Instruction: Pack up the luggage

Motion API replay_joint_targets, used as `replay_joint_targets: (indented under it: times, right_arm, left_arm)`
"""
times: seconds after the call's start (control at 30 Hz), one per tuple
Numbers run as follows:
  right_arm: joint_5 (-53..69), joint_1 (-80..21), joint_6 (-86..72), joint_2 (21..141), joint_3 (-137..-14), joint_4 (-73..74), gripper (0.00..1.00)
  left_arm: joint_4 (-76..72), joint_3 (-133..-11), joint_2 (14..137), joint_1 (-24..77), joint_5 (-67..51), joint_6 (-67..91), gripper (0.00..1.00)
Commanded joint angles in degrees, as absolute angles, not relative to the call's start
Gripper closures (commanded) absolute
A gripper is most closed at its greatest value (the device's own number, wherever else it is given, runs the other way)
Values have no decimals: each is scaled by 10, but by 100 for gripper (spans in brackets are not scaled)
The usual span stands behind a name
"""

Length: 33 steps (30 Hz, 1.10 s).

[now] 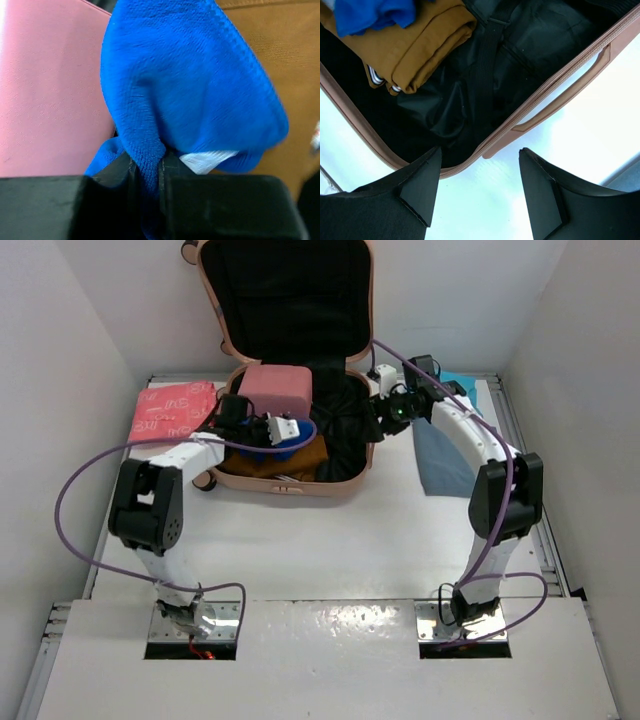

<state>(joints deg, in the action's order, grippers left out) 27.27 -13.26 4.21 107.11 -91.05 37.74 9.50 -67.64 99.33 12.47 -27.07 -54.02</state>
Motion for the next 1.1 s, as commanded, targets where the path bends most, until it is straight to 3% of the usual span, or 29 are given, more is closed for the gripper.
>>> replay_joint_targets:
  times: [0.0, 0.2, 0.23, 0.3, 0.37, 0.53, 0.77, 0.93, 1.07]
  right_arm:
    - [279, -132, 36, 1084, -942, 366, 37]
    - [279, -132, 38, 1103, -975, 374, 34]
    - [280, -131, 38, 1112, -990, 379, 34]
    - [280, -132, 38, 1116, -1003, 382, 34]
    - [281, -131, 39, 1121, -1005, 381, 34]
    - [285, -131, 33, 1123, -1004, 374, 34]
    - [292, -134, 10, 1140, -1005, 360, 34]
    - [294, -135, 10, 1144, -1001, 361, 33]
    - [299, -136, 11, 1149, -999, 365, 33]
  left_arm:
    - [46, -700, 1034, 132, -257, -539, 83]
    - [90, -783, 1038, 121, -255, -451, 50]
    - [96, -793, 1009, 114, -273, -430, 16]
    - [96, -834, 973, 103, -316, -353, 1]
    - [96, -879, 923, 94, -325, -273, 1]
    - [102, -924, 854, 58, -206, -151, 1]
    - [165, -939, 936, -109, -49, 53, 1]
    - [171, -910, 981, -234, -142, 154, 1]
    - [37, -775, 955, -288, -211, 201, 2]
